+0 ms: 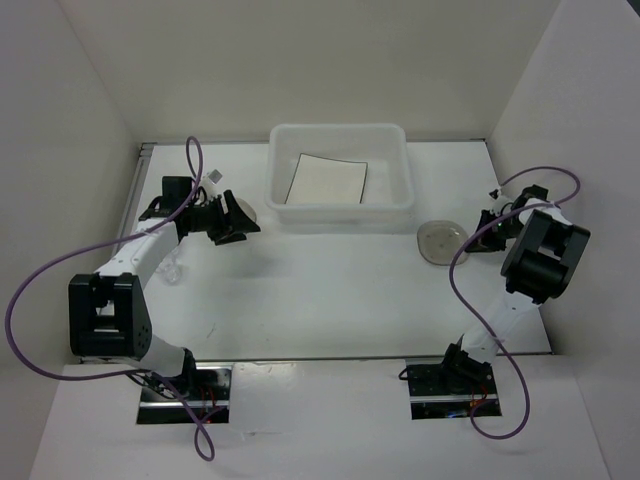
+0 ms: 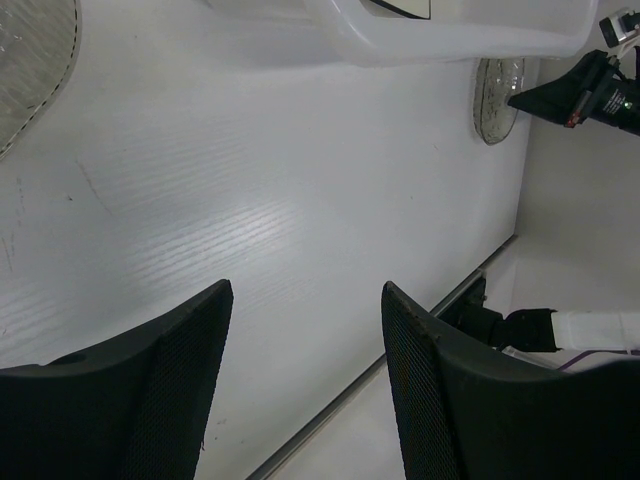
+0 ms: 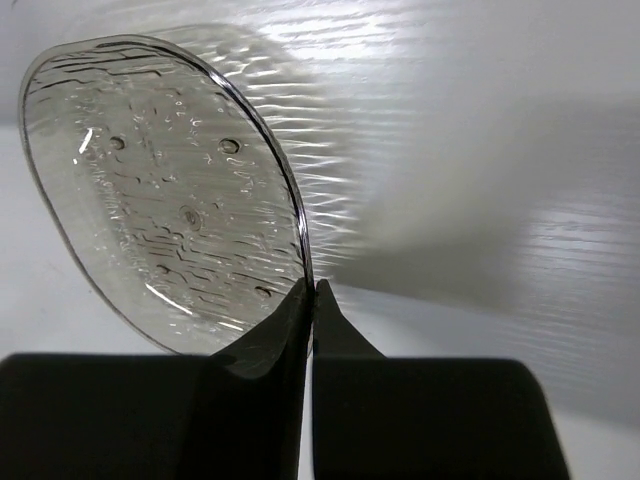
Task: Place the mixed dishes into the plastic bin
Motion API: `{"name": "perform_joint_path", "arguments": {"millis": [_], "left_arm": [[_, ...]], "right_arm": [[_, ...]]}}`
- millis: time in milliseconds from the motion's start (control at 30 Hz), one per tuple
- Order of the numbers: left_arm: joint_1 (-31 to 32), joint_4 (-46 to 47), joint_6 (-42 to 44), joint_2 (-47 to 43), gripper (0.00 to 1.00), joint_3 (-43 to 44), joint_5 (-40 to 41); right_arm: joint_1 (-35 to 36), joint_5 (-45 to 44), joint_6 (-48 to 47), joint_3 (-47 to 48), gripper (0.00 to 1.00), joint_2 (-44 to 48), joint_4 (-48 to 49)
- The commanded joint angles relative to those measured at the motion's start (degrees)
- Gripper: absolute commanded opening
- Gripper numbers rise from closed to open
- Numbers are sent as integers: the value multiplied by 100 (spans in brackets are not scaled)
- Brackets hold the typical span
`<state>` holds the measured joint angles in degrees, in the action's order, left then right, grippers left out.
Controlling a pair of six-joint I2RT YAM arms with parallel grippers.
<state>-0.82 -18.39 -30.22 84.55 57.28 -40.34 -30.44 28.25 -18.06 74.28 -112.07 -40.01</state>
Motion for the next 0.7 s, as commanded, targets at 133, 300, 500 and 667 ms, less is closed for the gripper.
{"name": "perform_joint_path", "arguments": {"millis": [133, 300, 500, 667], "left_arm": [[20, 196, 25, 44, 69, 161, -124], [20, 196, 25, -9, 69, 56, -124], [20, 196, 25, -9, 69, 3, -124], [20, 248, 25, -61, 69, -50, -124]], "right_arm": [[-129, 821, 5, -80, 0, 467, -551], [-129, 1244, 57, -264, 0, 589, -815], [-68, 1419, -57, -502, 0, 889, -745], [-16, 1772, -241, -642, 0, 1064, -807]]}}
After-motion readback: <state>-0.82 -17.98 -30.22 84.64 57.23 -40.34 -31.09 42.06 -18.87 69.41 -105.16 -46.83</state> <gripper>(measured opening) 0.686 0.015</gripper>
